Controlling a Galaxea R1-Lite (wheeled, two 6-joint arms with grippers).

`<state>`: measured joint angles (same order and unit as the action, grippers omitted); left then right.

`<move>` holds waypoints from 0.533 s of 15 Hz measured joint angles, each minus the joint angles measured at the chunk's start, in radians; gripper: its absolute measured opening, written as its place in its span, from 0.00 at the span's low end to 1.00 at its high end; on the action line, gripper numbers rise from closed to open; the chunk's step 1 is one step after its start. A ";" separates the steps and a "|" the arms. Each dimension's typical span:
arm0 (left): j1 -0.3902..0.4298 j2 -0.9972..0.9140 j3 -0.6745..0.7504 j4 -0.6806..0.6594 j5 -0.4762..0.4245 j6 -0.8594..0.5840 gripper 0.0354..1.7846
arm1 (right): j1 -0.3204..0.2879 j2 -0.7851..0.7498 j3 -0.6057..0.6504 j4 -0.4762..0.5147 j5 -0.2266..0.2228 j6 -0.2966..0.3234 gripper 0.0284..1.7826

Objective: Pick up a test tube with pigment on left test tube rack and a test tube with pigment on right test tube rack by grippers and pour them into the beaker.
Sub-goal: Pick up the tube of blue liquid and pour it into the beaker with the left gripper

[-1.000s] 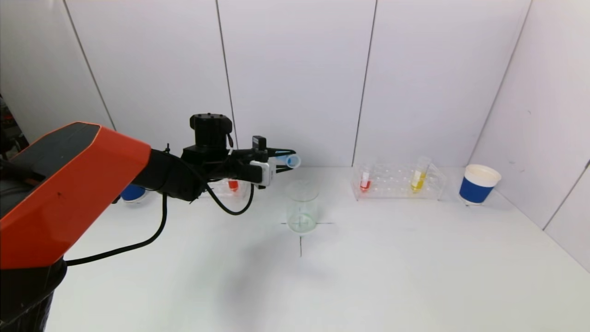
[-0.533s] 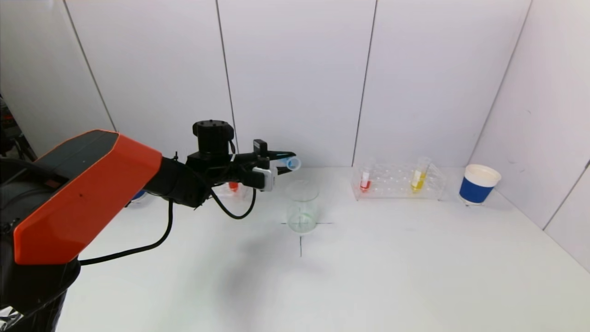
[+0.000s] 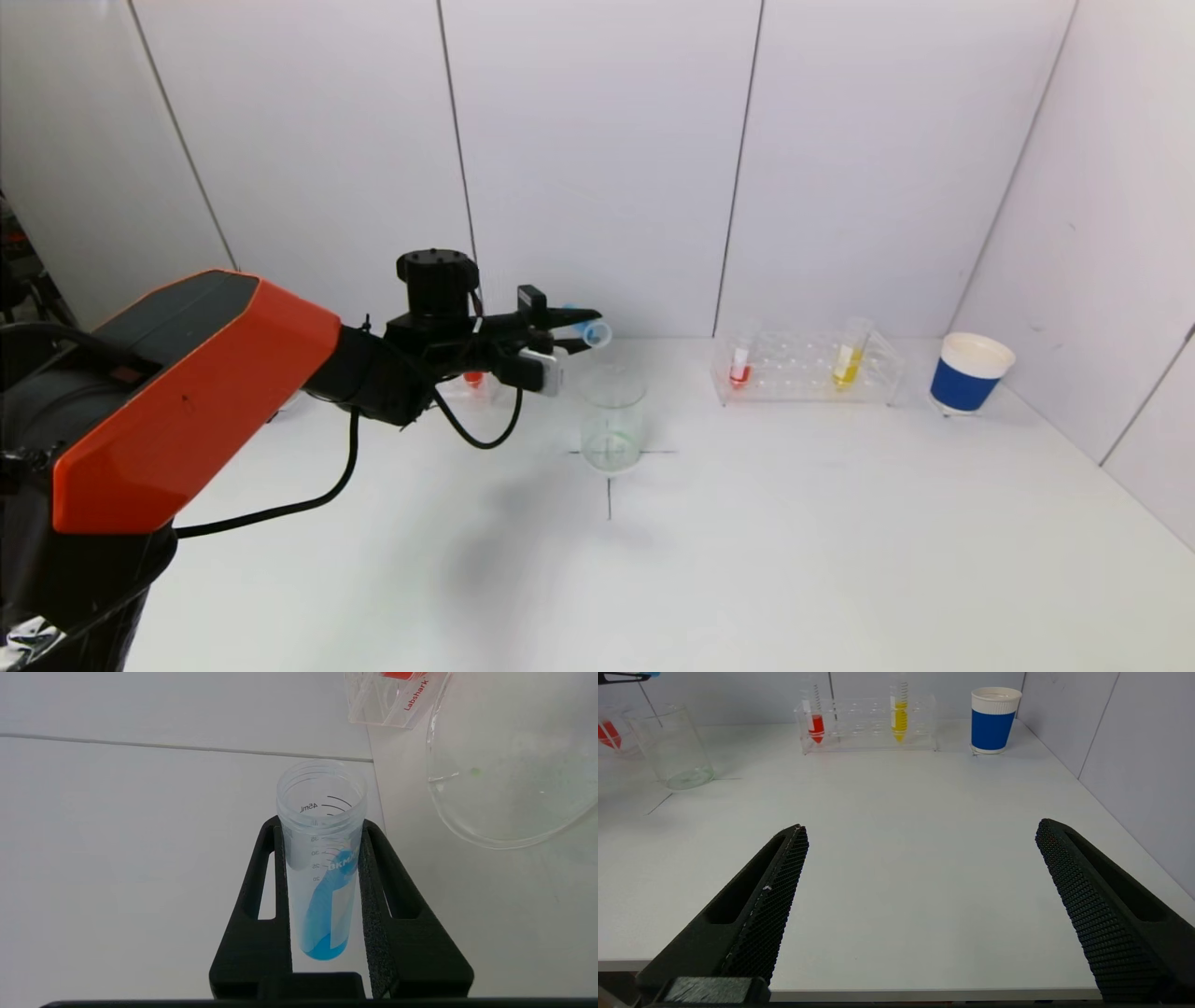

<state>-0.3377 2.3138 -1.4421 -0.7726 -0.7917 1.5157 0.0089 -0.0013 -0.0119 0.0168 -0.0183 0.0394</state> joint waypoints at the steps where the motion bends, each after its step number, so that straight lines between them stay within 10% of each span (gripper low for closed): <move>1: -0.004 0.000 -0.001 0.000 0.002 0.013 0.23 | 0.000 0.000 0.000 0.000 0.000 0.000 0.99; 8: -0.008 -0.001 0.012 -0.098 -0.008 0.093 0.23 | 0.000 0.000 0.000 0.000 0.000 0.000 0.99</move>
<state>-0.3453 2.3130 -1.4302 -0.8706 -0.7994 1.6083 0.0089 -0.0013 -0.0119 0.0164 -0.0183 0.0394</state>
